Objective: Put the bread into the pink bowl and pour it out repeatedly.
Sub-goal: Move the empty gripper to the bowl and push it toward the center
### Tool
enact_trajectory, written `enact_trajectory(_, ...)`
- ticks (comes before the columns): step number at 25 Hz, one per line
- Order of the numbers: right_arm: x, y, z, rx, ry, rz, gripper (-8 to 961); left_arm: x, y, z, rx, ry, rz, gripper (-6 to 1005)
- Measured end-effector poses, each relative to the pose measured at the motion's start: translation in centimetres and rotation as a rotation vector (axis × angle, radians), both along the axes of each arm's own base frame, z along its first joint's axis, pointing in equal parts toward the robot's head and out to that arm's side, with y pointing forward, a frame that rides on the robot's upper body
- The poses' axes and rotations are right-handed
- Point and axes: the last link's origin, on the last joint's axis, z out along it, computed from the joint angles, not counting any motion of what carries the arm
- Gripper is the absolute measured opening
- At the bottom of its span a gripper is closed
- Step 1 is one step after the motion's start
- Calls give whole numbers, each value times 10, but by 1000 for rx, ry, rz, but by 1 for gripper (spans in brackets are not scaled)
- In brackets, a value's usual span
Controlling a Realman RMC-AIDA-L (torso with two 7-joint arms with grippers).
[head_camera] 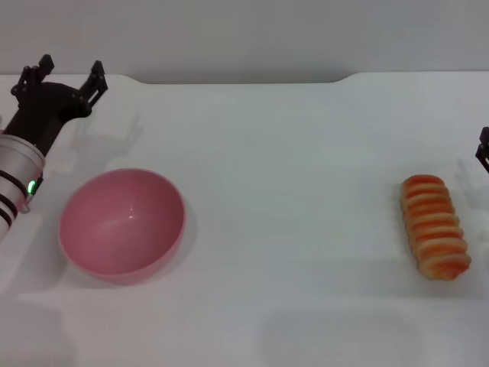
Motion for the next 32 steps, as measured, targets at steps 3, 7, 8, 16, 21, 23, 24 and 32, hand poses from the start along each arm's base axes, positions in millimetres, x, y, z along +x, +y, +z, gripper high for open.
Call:
enact_trajectory(3,0,0,0,0,1,0,835,0,2,2,-3,-11,0,847)
enact_trajectory(7,-1,1,-1,-4,9,-3,835,-2,13,28,-67,-35,-48,847)
enact_trajectory(8,-1,2,-1,-5,12,-3,835,-2,13,28,-67,-35,-48,847)
enact_trajectory(16,-1,2,-2,-7,15,-1,835,2,25,64,-104,-55,-68,846)
enact_trajectory(21,-1,2,-2,-9,21,-1,835,5,35,82,-135,2,-28,845)
enact_trajectory(23,-2,2,-2,-10,25,0,835,6,37,86,-138,13,-21,845)
enact_trajectory(24,-2,2,-2,-10,25,0,835,6,37,86,-138,13,-21,845)
enact_trajectory(32,-2,2,-2,-12,24,2,835,60,9,88,-3,245,117,844)
